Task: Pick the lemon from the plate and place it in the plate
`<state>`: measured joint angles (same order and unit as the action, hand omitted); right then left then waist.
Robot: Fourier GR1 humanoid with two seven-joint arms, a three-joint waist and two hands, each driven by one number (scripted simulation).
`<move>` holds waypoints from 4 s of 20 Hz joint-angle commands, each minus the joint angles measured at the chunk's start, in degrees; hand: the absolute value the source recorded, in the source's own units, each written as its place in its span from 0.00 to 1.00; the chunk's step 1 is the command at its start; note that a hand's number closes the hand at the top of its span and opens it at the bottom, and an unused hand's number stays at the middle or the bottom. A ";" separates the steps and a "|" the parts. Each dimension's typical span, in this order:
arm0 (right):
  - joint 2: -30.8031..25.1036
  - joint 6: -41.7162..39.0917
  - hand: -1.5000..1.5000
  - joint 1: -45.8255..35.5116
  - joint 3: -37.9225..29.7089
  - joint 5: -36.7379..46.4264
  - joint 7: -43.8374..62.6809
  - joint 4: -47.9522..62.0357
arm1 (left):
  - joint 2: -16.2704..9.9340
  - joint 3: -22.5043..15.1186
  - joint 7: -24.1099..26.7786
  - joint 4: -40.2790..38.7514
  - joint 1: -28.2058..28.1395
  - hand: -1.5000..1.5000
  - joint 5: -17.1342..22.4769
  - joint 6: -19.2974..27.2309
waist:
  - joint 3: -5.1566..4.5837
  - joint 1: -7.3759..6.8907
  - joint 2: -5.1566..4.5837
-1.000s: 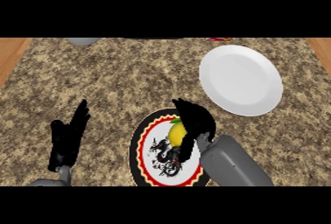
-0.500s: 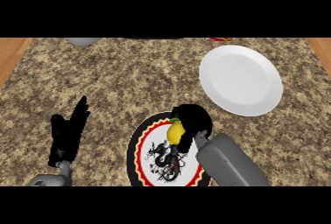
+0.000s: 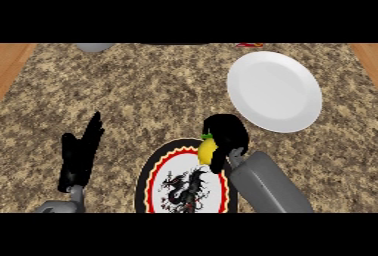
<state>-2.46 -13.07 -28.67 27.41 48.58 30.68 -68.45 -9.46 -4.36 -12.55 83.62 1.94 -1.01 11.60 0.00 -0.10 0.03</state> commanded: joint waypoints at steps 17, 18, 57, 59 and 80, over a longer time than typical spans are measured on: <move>-1.27 31.62 1.00 -24.66 -14.11 10.74 2.34 12.87 | 0.68 0.35 -0.58 0.66 -0.22 0.50 -1.44 0.03 | 0.01 -0.42 -0.02; -0.88 31.53 1.00 -22.80 -12.68 12.15 4.60 8.46 | 0.65 1.41 -1.92 0.20 1.66 0.50 -0.84 0.28 | 0.00 0.47 0.24; -16.68 17.81 0.00 -26.73 -38.98 -3.51 -28.75 48.18 | 3.64 0.69 1.52 0.48 -1.48 0.50 -3.84 -1.14 | 0.07 -1.28 -0.44; -15.40 20.61 0.00 -25.80 -41.48 -6.42 -33.92 46.79 | 2.51 1.58 -1.30 0.87 0.68 0.50 -2.77 -2.31 | 0.11 -1.27 -0.46; -16.44 11.36 0.00 -16.51 -55.41 -32.05 -55.23 39.49 | 0.72 5.84 1.29 -3.41 3.27 0.50 -2.17 -4.62 | 0.02 -0.41 -0.25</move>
<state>-18.72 -1.63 -45.68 -28.60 17.90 -21.79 -29.90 -7.35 -1.06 -12.95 84.30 2.13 -3.68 8.19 0.03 -0.41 -0.10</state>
